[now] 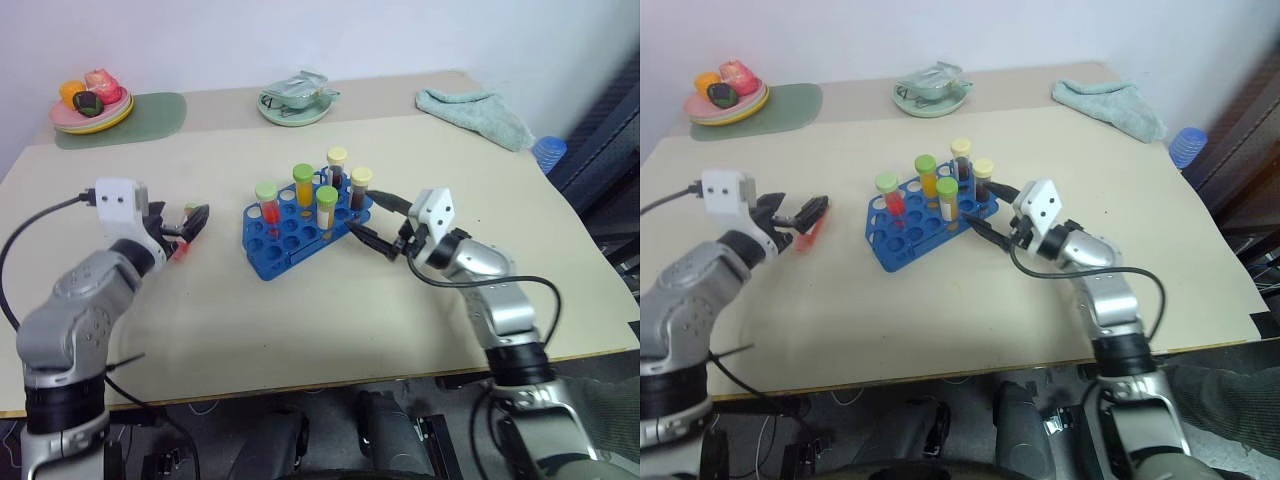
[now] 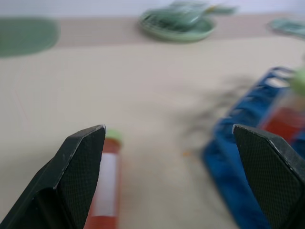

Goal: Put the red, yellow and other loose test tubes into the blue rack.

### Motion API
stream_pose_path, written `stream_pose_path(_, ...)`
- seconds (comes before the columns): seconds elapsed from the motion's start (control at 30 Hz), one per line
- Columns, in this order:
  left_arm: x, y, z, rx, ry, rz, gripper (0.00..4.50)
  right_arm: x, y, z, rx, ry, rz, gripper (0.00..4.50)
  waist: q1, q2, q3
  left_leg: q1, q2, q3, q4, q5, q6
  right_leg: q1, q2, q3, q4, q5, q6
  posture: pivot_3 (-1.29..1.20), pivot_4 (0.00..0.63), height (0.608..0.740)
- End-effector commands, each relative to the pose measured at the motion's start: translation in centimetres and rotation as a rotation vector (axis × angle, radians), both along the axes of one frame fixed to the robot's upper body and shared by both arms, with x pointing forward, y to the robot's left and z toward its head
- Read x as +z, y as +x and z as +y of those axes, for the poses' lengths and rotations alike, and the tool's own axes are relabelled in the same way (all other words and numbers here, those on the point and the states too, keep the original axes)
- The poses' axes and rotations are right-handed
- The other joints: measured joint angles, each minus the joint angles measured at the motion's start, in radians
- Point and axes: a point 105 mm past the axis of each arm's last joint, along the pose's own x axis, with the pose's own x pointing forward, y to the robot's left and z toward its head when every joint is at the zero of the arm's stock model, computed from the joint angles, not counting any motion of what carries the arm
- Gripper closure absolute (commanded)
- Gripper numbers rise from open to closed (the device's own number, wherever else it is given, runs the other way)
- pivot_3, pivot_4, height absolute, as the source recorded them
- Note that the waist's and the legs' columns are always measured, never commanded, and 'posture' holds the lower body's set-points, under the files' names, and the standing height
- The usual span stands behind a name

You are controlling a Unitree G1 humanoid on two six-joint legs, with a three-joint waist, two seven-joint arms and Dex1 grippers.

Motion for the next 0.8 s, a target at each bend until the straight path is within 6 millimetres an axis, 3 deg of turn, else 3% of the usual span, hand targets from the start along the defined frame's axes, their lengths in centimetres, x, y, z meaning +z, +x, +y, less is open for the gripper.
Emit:
stream_pose_path(0.03, 0.7, 1.1, 0.4, 0.007, 0.014, 0.108, 0.11, 2.5, -1.8, -1.2, 0.047, -0.071, 0.021, 1.38, -0.003, 0.000, 0.000, 0.000, 0.000, 0.000, 0.000, 0.000, 0.000, 0.000, 0.000, 0.000, 0.000, 0.000, 0.000, 0.00, 0.150, 0.740)
stream_pose_path(0.2, 0.6, 2.8, 0.4, -0.050, 0.061, 0.316, 0.11, 5.1, -3.0, -3.1, 0.067, -0.197, 0.112, 1.38, -0.006, -0.001, 0.001, 0.000, 0.000, 0.000, -0.001, 0.000, 0.000, -0.001, -0.001, 0.000, 0.000, 0.000, 0.000, 0.00, 0.150, 0.740)
stream_pose_path(0.4, 0.0, 4.7, 1.6, 0.047, 0.041, 0.497, 0.11, 8.4, -4.1, -2.3, 0.164, -0.269, 0.130, 1.38, -0.004, -0.003, 0.002, -0.001, 0.001, 0.000, 0.000, 0.000, 0.000, -0.001, -0.002, 0.000, -0.001, 0.000, 0.000, 0.00, 0.150, 0.740)
stream_pose_path(0.8, -2.7, 6.9, 2.4, 0.138, 0.096, 0.670, 0.11, 10.0, -3.5, -0.9, 0.209, -0.281, 0.112, 1.38, -0.003, -0.006, 0.002, -0.004, 0.000, 0.000, 0.001, -0.001, 0.001, -0.003, -0.003, -0.001, -0.002, 0.001, 0.002, 0.00, 0.150, 0.740)
